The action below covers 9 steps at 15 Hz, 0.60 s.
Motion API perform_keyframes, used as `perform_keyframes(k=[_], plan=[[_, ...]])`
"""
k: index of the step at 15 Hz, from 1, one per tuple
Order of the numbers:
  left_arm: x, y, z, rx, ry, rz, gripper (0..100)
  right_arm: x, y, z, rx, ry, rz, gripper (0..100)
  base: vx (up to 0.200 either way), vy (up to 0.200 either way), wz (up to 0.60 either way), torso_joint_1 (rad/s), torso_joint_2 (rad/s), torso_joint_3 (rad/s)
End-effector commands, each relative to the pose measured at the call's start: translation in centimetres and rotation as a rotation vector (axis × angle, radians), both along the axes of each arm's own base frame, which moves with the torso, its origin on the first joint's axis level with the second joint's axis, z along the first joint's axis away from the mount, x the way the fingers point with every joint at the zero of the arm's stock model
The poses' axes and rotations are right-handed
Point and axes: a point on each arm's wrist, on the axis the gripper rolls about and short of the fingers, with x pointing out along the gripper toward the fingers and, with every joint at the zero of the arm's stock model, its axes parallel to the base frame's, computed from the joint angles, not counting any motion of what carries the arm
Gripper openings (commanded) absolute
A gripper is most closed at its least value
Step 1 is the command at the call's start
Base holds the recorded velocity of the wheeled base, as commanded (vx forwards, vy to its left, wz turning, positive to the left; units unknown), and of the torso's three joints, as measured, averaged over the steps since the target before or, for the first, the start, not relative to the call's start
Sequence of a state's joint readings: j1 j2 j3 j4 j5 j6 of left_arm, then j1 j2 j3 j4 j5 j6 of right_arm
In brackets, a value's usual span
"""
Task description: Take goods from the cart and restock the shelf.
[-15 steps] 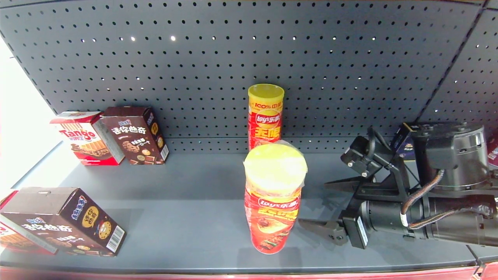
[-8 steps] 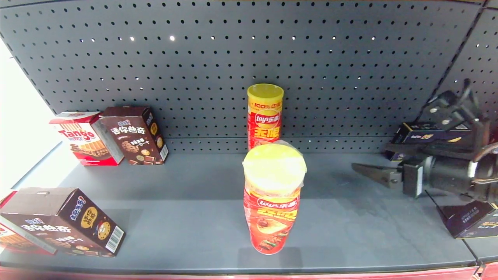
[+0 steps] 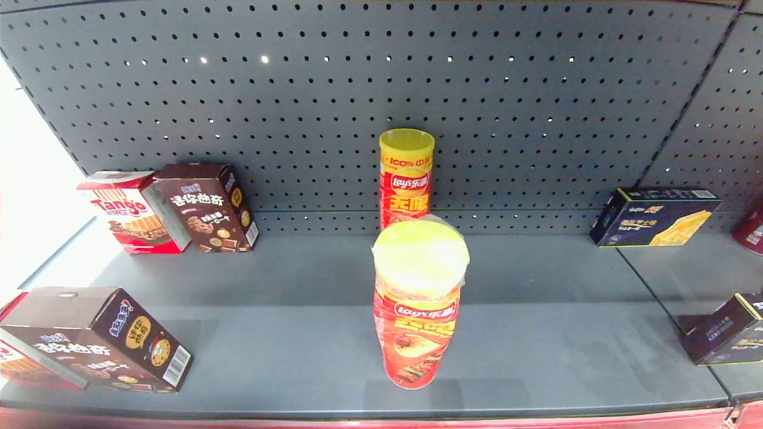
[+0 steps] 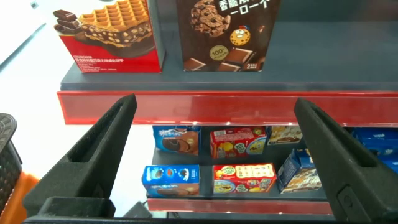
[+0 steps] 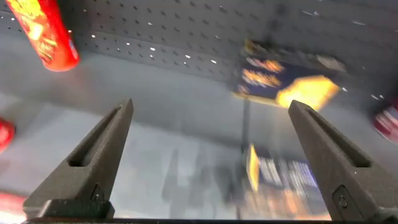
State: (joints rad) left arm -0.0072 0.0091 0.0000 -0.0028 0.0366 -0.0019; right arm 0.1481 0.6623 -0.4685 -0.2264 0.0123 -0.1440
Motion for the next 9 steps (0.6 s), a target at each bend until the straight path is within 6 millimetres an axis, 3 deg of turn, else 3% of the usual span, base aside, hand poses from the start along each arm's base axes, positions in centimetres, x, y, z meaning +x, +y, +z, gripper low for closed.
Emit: perform_keyframes(k=[1,3,5,6,9], plan=[[0.0,0.0,0.0,0.000,0.001,0.000,100,-5.8,-0.9,-4.6,0.015,-0.084,-0.031,100,0.000,0.000,0.00,0.000,0.00,0.000],[0.0,0.0,0.0,0.000,0.001,0.001,100,-8.5,-1.3,-9.4,0.097,-0.011,-0.033,100,0.000,0.000,0.00,0.000,0.00,0.000],[0.0,0.0,0.0,0.005,0.001,0.000,100,-7.5,-1.2,-11.0,0.164,-0.042,-0.037,100,0.000,0.000,0.00,0.000,0.00,0.000],[0.0,0.0,0.0,0.005,0.001,-0.002,100,-6.9,-1.1,-12.8,0.158,-0.004,-0.057,100,0.000,0.000,0.00,0.000,0.00,0.000],[0.0,0.0,0.0,0.004,0.001,0.009,100,-6.7,-1.2,-15.1,0.121,0.150,-0.096,100,0.000,0.000,0.00,0.000,0.00,0.000]])
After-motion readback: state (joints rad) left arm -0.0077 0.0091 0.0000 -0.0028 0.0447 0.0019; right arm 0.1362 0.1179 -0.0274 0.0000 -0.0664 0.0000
